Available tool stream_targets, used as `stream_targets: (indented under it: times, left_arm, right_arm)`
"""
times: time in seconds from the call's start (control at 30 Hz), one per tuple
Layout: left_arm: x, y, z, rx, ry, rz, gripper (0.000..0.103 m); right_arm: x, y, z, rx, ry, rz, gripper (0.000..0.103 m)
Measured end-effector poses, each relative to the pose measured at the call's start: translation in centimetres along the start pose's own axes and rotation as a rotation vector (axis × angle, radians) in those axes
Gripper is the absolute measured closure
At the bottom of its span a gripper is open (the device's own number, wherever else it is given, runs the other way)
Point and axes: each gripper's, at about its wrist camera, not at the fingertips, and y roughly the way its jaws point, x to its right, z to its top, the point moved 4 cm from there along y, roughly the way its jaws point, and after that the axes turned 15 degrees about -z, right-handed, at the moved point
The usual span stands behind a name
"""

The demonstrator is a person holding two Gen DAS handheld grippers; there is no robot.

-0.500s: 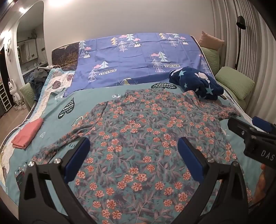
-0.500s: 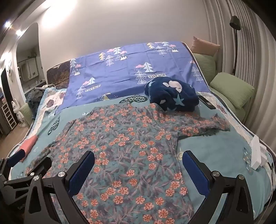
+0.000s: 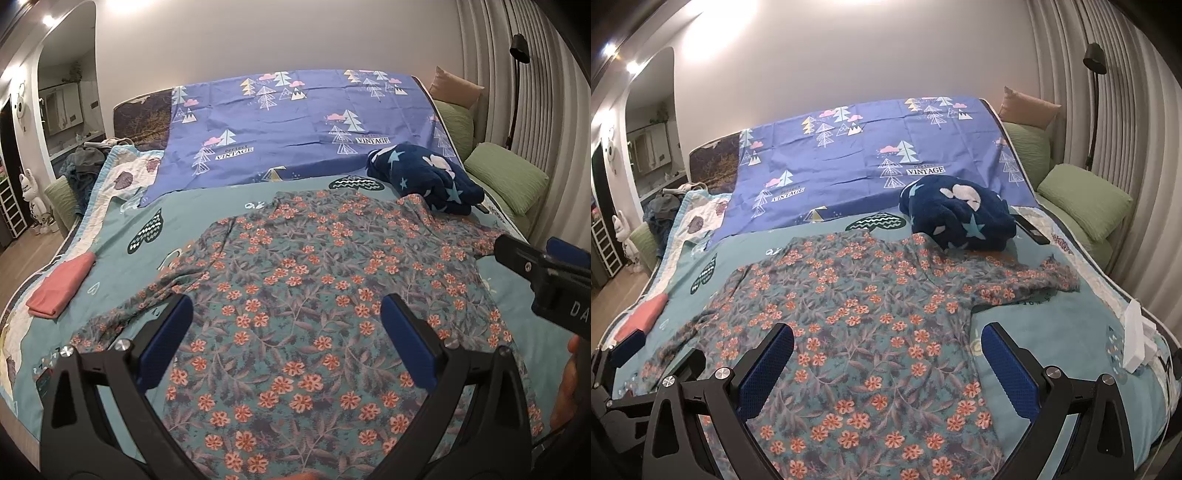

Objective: Fold small clothes

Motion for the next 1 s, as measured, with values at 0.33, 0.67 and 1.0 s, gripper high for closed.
stream_targets:
  times: [0.33,0.67,1.0]
  left_arm:
    - [-0.6,0.1,0.1,-0.016,0.014,0.016,0.002]
    - [-0.8,-0.4,0.2,0.028,-0.016,-0.005,0.002]
    - [-2.2,0.3,0.3,0.014,-0.057,0.028,0.002]
  right_arm:
    - [-1.0,0.0,0.4,0.006,-0.02,0.0,0.0]
    - [-1.7,0.2,0.6,-0.002,-0.019,0.007,0.0]
    - [-2.7,0.5,0.9,0.0,-0.04,0.005,0.0]
